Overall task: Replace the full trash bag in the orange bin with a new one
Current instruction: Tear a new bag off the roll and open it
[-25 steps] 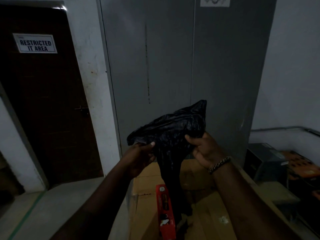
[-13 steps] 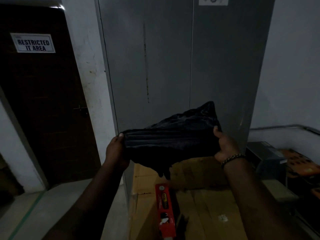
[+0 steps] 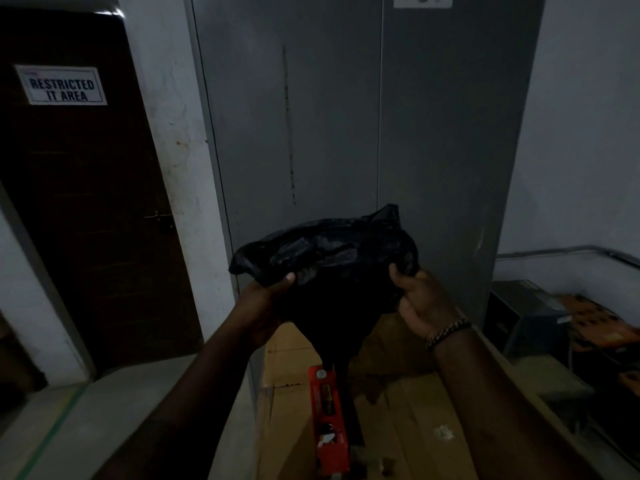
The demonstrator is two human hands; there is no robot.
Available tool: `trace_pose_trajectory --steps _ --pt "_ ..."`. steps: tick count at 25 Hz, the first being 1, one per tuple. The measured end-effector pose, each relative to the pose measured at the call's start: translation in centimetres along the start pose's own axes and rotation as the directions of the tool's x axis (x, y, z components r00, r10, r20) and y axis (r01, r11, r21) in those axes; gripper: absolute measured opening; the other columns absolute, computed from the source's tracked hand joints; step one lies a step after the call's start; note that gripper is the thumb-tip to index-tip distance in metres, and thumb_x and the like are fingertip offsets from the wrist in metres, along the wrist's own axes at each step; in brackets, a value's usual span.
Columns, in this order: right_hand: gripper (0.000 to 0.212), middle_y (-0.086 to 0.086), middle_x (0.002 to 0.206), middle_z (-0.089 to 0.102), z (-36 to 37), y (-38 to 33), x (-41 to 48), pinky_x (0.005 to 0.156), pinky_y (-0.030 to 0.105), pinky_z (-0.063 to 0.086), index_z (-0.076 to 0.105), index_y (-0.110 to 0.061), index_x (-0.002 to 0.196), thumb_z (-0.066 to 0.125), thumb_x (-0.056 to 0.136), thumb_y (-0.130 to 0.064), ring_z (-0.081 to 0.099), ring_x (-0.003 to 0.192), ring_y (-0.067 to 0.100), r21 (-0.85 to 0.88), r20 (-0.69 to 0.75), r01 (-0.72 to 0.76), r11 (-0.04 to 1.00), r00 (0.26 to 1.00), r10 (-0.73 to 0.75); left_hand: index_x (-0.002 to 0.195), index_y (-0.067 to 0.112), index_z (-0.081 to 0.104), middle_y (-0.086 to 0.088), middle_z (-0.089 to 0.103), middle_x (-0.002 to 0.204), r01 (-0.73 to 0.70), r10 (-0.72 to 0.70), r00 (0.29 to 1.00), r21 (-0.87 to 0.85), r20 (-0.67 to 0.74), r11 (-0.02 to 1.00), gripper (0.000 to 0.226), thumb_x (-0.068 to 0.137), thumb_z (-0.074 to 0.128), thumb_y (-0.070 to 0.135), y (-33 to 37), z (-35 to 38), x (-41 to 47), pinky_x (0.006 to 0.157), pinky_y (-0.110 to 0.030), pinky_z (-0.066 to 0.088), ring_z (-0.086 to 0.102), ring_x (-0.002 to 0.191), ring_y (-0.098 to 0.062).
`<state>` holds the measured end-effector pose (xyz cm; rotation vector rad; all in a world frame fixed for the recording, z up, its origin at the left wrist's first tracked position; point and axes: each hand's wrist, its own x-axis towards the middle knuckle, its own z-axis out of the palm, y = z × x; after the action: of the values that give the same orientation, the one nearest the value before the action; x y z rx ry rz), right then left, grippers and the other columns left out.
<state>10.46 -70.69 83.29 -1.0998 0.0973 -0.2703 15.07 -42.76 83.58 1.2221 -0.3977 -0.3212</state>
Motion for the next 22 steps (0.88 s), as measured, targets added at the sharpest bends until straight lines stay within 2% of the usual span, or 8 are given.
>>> trace_pose_trajectory --steps 3,5,8,10,12,15,19,22 --pt "0.049 0.015 0.126 0.068 -1.3 -0.7 0.8 0.085 0.048 0.058 0.058 -0.009 0.134 0.069 0.092 -0.032 0.069 0.109 0.033 0.026 -0.193 0.038 0.999 0.981 -0.032 0.138 0.009 0.055 -0.017 0.064 0.132 -0.016 0.004 0.988 -0.079 -0.153 0.997 0.045 0.099 0.06 0.031 0.3 -2.2 0.7 0.109 -0.056 0.043 0.063 0.121 -0.037" --pt "0.048 0.013 0.123 0.069 -2.3 -1.4 1.1 0.076 0.044 0.06 0.061 -0.012 0.131 0.067 0.093 -0.039 0.07 0.104 0.032 0.0 -0.302 0.05 0.999 0.952 -0.047 0.132 0.009 0.06 -0.017 0.068 0.126 -0.042 0.022 0.958 -0.064 -0.285 0.997 0.051 0.093 0.066 0.041 1.0 -3.3 0.8 0.102 -0.052 0.049 0.065 0.116 -0.038" --pt "0.045 0.013 0.122 0.068 -2.7 -2.0 1.1 0.075 0.046 0.06 0.064 -0.014 0.128 0.065 0.094 -0.044 0.069 0.104 0.033 0.054 -0.353 0.075 0.996 0.934 -0.051 0.132 0.007 0.061 -0.02 0.065 0.129 -0.092 0.032 0.93 -0.147 -0.367 0.985 0.057 0.093 0.063 0.049 1.0 -4.5 1.0 0.097 -0.049 0.053 0.064 0.116 -0.039" --pt "0.046 0.015 0.13 0.065 -2.4 -2.0 0.6 0.085 0.05 0.057 0.06 -0.013 0.134 0.063 0.096 -0.039 0.065 0.114 0.036 0.176 -0.219 0.094 0.98 0.974 -0.054 0.144 0.006 0.048 -0.023 0.053 0.143 -0.104 0.045 0.973 -0.258 -0.226 0.96 0.062 0.099 0.054 0.049 0.9 -4.7 0.5 0.109 -0.053 0.044 0.055 0.128 -0.04" --pt "0.045 0.013 0.137 0.061 -1.7 -1.7 0.1 0.097 0.053 0.051 0.052 -0.014 0.142 0.058 0.098 -0.017 0.06 0.124 0.034 0.252 -0.028 0.082 0.964 0.997 -0.077 0.15 0.011 0.039 -0.019 0.048 0.149 -0.072 0.052 0.995 -0.273 -0.079 0.959 0.051 0.104 0.046 0.034 0.7 -3.9 -0.2 0.111 -0.053 0.037 0.048 0.135 -0.038" --pt "0.053 0.007 0.13 0.067 -0.4 -0.9 -0.7 0.093 0.045 0.055 0.055 -0.02 0.137 0.053 0.093 0.01 0.065 0.117 0.026 0.07 0.129 0.043 0.997 0.99 -0.052 0.141 0.012 0.052 -0.014 0.058 0.141 -0.004 0.002 1.0 -0.081 -0.03 0.997 0.041 0.1 0.054 0.009 0.5 -1.8 -1.0 0.109 -0.049 0.043 0.057 0.128 -0.032" --pt "0.014 0.019 0.118 0.071 -1.0 -1.0 0.1 0.08 0.041 0.058 0.072 -0.013 0.104 0.062 0.095 -0.008 0.07 0.098 0.031 -0.118 -0.167 0.033 0.992 0.984 -0.053 0.137 0.011 0.056 -0.017 0.064 0.132 0.044 -0.056 0.975 -0.062 -0.215 0.997 0.051 0.094 0.065 0.039 1.3 -2.2 -1.3 0.107 -0.054 0.045 0.065 0.117 -0.036" --pt "0.013 0.017 0.113 0.07 -3.0 -1.9 1.0 0.078 0.041 0.059 0.069 -0.013 0.099 0.065 0.096 -0.025 0.069 0.094 0.031 -0.237 -0.388 0.001 0.971 0.917 -0.096 0.126 0.009 0.062 -0.02 0.07 0.116 0.021 -0.046 0.926 -0.07 -0.375 0.997 0.045 0.095 0.062 0.043 2.1 -3.0 -2.1 0.078 -0.047 0.061 0.07 0.1 -0.04"
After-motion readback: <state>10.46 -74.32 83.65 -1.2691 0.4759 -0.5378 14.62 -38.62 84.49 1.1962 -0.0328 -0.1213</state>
